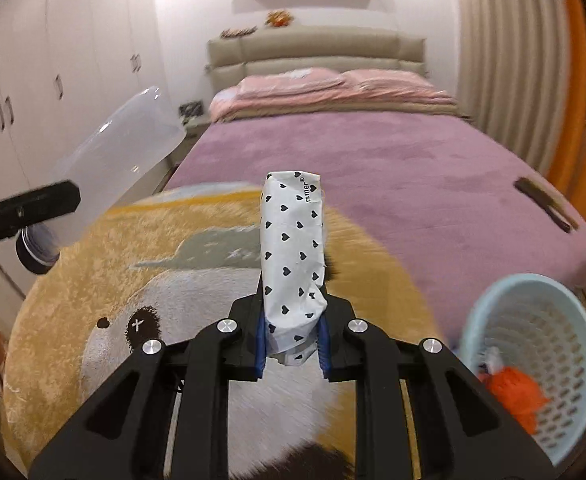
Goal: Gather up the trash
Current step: 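Carry the packet and bottle over the wastebasket and open both tools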
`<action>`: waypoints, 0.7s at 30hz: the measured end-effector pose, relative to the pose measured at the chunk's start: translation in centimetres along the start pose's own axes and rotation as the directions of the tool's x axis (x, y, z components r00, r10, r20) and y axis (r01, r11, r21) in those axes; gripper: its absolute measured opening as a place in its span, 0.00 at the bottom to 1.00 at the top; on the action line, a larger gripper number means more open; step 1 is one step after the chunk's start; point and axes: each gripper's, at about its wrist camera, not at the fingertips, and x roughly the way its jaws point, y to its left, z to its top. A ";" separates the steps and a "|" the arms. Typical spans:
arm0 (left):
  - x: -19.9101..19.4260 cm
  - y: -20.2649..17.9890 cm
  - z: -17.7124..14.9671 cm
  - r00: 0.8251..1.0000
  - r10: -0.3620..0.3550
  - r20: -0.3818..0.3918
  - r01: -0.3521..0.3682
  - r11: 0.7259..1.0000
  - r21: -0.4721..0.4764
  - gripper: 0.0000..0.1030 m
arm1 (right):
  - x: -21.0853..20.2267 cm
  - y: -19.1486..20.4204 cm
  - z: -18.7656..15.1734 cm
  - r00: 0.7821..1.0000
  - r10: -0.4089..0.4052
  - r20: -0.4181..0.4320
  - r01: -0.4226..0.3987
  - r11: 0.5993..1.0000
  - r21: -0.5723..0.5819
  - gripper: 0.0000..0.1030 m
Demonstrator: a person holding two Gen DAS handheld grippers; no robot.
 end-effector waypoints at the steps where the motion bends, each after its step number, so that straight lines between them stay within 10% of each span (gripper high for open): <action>1: -0.1 -1.1 0.2 1.000 -0.012 0.005 0.012 1.000 0.013 0.60 | -1.0 -0.9 0.0 1.000 -0.009 0.013 0.009 1.000 0.019 0.17; 21: 8.3 -20.2 2.1 0.973 -0.225 -0.049 0.230 0.958 0.169 0.60 | -12.8 -19.8 -0.8 0.954 -0.293 0.065 0.261 0.916 0.303 0.17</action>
